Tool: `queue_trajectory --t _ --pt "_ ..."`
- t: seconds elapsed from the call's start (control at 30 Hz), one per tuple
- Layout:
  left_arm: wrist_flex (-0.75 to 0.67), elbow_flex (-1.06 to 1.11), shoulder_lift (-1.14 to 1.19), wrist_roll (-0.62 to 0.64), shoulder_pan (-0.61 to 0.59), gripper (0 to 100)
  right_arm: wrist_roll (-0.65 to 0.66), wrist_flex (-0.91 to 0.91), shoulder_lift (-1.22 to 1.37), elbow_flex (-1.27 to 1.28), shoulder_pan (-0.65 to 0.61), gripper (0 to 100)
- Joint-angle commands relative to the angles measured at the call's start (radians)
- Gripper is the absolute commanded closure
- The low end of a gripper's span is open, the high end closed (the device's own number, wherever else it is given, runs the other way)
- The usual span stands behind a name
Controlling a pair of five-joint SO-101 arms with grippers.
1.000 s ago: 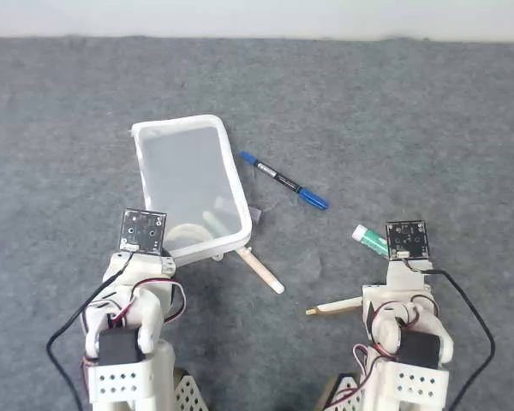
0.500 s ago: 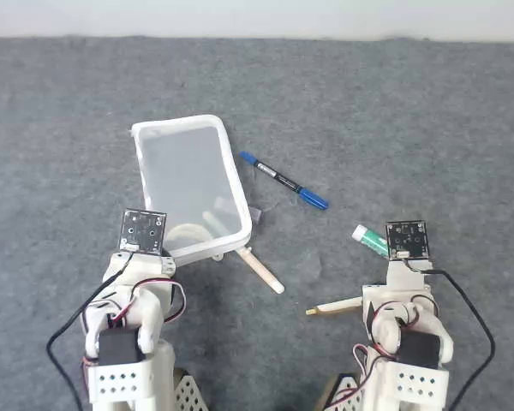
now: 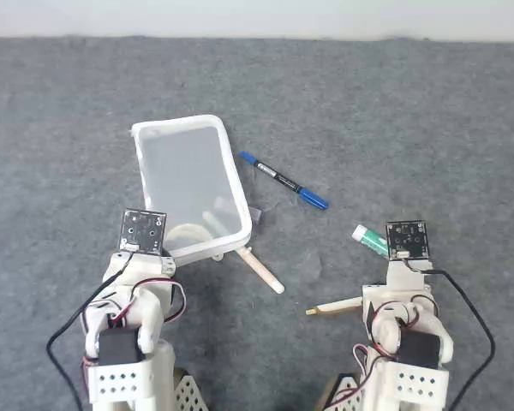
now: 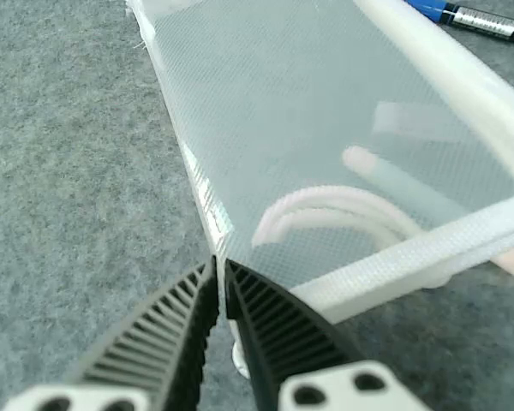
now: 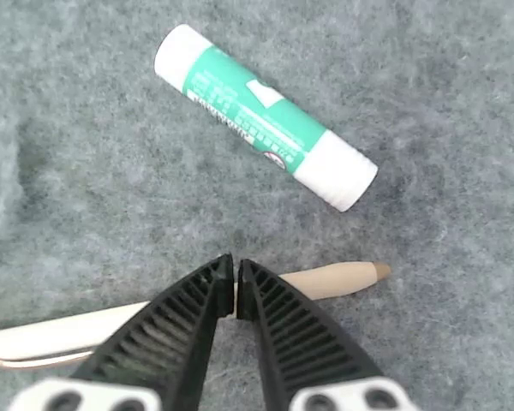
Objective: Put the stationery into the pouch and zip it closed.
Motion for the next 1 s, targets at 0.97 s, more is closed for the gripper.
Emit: queue_trajectory --t 0.97 --pt "0.138 -0.351 -0.015 -0.270 -0.112 99 0.003 0.004 -0.018 0.021 0.002 99.2"
